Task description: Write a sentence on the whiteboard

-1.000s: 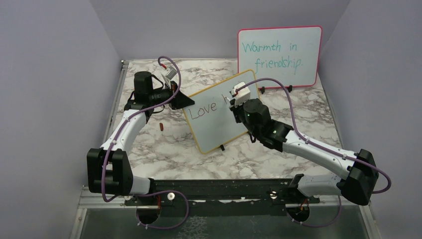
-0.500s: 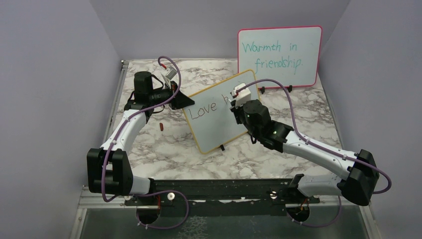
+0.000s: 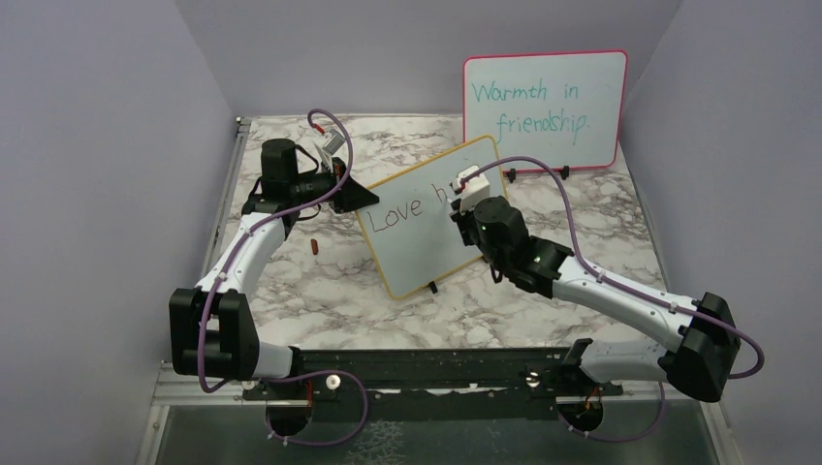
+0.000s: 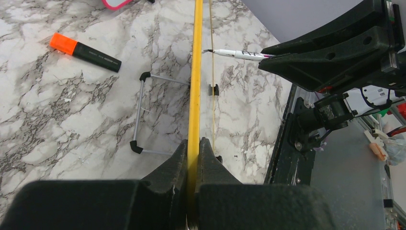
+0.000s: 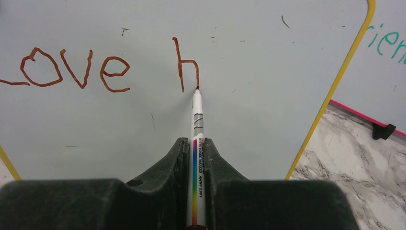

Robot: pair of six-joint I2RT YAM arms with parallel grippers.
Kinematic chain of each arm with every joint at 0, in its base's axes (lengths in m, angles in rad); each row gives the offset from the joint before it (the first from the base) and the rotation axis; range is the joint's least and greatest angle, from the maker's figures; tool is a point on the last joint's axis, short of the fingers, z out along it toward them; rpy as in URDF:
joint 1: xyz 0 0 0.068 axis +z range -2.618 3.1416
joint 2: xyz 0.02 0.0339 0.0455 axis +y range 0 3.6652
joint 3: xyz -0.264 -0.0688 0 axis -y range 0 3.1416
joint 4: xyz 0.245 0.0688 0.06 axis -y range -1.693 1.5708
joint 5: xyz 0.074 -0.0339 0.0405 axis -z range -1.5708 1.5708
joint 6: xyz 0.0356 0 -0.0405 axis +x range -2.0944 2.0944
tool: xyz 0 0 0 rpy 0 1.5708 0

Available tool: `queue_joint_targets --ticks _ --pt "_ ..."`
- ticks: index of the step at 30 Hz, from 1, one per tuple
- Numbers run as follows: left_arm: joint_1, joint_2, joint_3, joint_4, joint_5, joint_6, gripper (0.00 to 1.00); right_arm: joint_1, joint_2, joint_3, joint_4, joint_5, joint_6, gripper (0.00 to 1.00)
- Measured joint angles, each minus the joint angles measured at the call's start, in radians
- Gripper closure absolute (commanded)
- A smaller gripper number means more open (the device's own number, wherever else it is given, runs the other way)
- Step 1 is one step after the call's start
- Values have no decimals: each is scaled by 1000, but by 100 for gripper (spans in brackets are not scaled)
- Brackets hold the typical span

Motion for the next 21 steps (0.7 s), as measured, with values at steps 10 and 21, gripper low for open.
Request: queue_joint_targets --ticks 10,21 --pt "0 1 1 0 0 0 100 0 -1 -2 0 -23 5 99" --pt "0 2 2 -1 0 0 100 -2 -6 -2 -3 -59 5 99"
